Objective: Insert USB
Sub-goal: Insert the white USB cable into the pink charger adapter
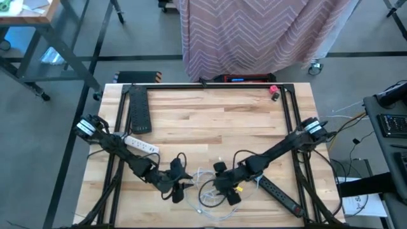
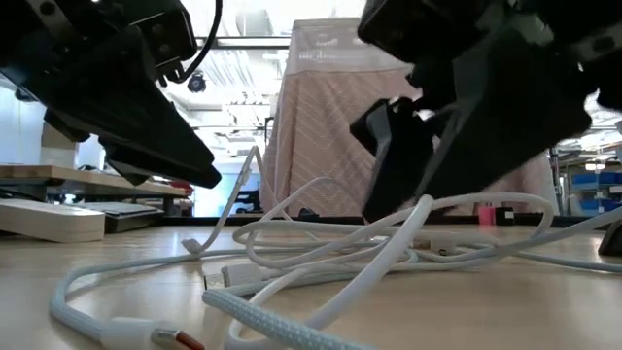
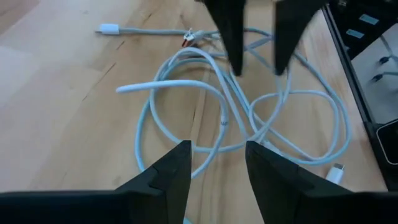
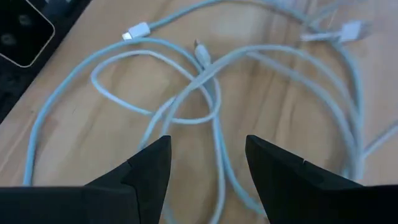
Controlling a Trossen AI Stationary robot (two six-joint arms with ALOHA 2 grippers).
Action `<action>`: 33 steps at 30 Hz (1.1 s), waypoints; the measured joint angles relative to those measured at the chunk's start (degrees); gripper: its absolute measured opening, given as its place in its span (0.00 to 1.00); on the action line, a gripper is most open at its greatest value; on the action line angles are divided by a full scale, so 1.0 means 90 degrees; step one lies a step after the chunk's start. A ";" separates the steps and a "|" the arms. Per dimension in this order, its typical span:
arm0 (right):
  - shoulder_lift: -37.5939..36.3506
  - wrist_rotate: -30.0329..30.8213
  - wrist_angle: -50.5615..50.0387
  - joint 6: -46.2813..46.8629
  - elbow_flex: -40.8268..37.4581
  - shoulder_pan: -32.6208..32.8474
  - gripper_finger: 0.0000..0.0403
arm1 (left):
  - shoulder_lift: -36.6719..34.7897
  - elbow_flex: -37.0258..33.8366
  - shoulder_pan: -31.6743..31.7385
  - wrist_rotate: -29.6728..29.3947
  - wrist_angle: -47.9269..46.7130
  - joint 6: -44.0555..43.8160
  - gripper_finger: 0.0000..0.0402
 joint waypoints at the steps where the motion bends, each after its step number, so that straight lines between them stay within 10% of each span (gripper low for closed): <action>1: 0.0068 -0.0066 0.0044 0.0065 0.0113 0.0019 0.49 | 0.0000 -0.0003 -0.0012 -0.0007 0.0019 -0.0002 0.35; 18: 0.0416 0.0022 -0.1146 0.0598 0.0878 0.0381 0.47 | 0.0000 -0.0008 -0.0040 -0.0029 0.0116 0.0000 0.31; 28: 0.0437 0.0264 -0.1228 0.0513 0.0856 0.0373 0.06 | 0.0000 -0.0011 -0.0040 -0.0027 0.0116 0.0151 0.29; 33: 0.0178 0.0331 -0.1496 0.0402 0.0980 0.0358 0.03 | -0.0090 -0.0013 -0.0037 -0.0027 0.0095 0.0354 0.29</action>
